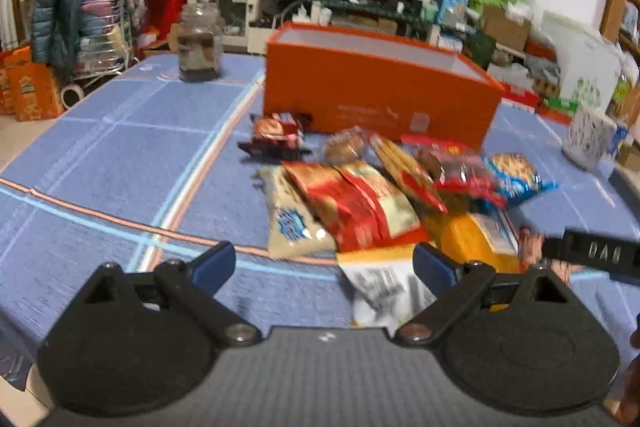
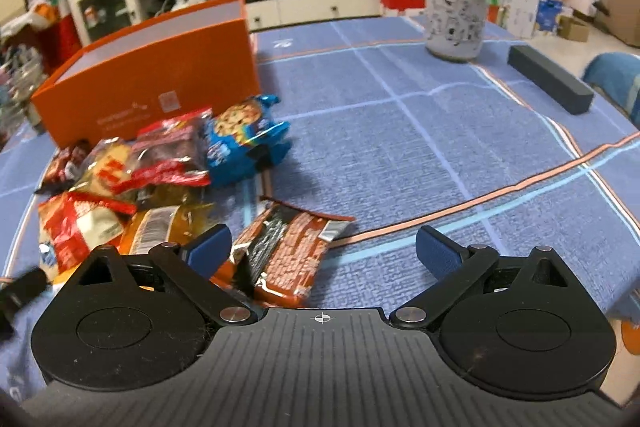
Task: Organize snacks
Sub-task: 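Move both tools back to the snack pile, then position the right tool over the orange striped packet while the left tool lowers over the white fries bag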
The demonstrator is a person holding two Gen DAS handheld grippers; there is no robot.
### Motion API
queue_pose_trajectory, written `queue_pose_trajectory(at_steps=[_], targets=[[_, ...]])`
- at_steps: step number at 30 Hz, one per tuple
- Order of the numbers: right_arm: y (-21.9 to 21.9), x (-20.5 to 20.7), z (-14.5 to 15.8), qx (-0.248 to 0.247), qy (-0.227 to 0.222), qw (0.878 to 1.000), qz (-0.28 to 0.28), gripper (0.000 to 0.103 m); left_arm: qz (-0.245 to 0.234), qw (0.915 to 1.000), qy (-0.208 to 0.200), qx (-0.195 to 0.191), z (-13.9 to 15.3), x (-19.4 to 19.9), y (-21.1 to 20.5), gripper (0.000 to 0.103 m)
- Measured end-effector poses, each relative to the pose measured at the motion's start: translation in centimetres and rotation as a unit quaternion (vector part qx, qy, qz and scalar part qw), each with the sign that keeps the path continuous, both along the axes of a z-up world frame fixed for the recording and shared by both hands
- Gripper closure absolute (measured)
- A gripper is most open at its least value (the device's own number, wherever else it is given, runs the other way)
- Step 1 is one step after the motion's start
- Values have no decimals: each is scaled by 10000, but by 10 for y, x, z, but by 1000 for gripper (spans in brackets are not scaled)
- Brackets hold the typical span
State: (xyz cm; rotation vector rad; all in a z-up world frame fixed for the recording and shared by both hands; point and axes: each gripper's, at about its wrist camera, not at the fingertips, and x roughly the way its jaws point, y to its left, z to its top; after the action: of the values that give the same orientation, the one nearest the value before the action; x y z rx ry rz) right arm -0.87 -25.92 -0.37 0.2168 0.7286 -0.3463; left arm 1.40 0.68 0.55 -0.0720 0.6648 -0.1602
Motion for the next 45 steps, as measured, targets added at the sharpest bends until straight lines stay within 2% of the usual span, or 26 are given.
queue_pose_trajectory(at_steps=[4,7,12,17,21,26,31,37,42,45], targets=[[-7,2,-3,193,-54,9997,-164,12,163,9997,-153,11,-1,-7,-4,9],[-4,7,-8,261,30,9996,-135,13,58,9997,-221,129,-3,-12,-12,9],[4,13,-15,185,179,9997,-50,14,-152,9996,32,242,-9,-10,-21,9],[5,12,-10,133,90,9998,-105,13,-188,9995,32,241,-10,-12,-21,9],[9,22,-22,262,405,9988,11,12,-209,9994,28,263,-10,-13,-21,9],[6,25,-23,38,472,9989,-1,15,-239,9992,145,295,-13,-10,-21,9],[-10,21,-19,39,517,9986,36,17,-211,9995,136,203,-12,-10,-16,9],[-4,24,-23,-82,556,9981,254,19,-270,9996,54,55,-11,-10,-20,9],[-2,24,-22,-80,518,9981,328,22,-204,9997,117,11,-11,-5,-23,9],[-3,24,-23,-78,543,9980,315,23,-91,9995,291,-47,-13,1,-21,9]])
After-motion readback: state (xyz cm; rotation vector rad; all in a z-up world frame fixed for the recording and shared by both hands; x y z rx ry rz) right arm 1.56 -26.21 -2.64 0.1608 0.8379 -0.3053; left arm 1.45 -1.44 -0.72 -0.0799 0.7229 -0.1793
